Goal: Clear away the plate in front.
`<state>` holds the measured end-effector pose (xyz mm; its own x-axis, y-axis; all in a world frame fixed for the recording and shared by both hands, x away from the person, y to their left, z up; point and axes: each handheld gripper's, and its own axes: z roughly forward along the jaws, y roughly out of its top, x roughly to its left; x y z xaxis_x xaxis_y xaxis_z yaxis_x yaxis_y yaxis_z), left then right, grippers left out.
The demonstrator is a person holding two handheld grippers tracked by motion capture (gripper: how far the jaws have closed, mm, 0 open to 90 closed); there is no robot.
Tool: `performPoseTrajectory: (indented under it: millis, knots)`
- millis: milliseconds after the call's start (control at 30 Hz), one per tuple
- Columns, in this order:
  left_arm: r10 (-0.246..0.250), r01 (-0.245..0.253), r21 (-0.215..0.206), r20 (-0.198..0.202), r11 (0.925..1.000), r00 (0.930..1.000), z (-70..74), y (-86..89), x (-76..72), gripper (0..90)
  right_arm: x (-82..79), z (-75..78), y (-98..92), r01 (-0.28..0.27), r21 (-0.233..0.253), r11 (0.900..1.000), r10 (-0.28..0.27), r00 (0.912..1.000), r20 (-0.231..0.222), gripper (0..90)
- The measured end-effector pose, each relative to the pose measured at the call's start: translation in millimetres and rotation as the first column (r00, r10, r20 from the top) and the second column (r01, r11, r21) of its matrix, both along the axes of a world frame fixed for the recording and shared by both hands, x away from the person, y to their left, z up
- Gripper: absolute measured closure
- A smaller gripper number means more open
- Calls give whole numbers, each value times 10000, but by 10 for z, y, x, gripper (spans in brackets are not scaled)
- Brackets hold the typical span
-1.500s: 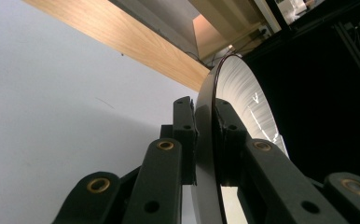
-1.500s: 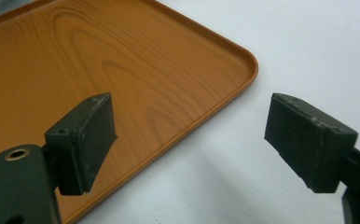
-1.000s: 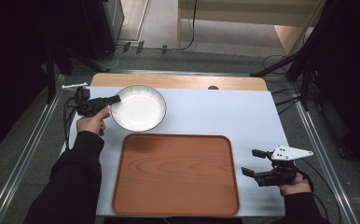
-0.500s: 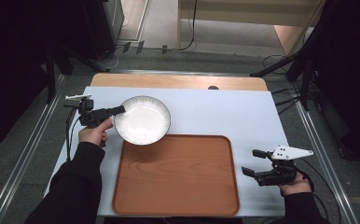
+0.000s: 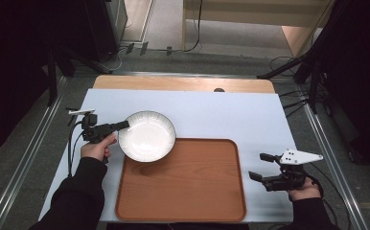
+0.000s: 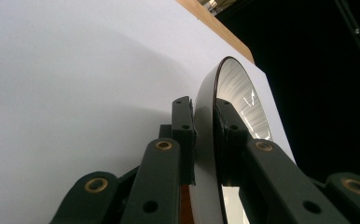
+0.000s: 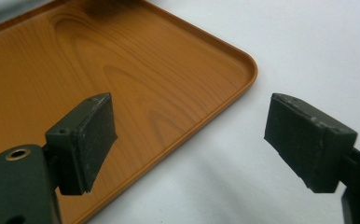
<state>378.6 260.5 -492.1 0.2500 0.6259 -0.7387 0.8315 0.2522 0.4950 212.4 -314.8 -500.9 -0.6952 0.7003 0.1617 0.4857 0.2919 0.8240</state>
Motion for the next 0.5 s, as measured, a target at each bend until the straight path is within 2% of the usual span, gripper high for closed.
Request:
performPoseTrajectory:
  millis: [167, 300, 500]
  knots:
    - [-207, 207, -190, -22, 9996, 9998, 3, -72, -97, 810, 5, -2, -3, -54, -49, 10000, 55, 10000, 31, 172]
    - [-659, 658, -282, -22, 9974, 9978, 18, -132, -187, 810, 7, 0, 3, -77, -58, 10000, 77, 10000, 24, 172]
    - [-913, 915, -413, 51, 9950, 9958, 48, -186, -292, 810, 9, 8, 7, -97, -96, 9999, 98, 9999, 48, 172]
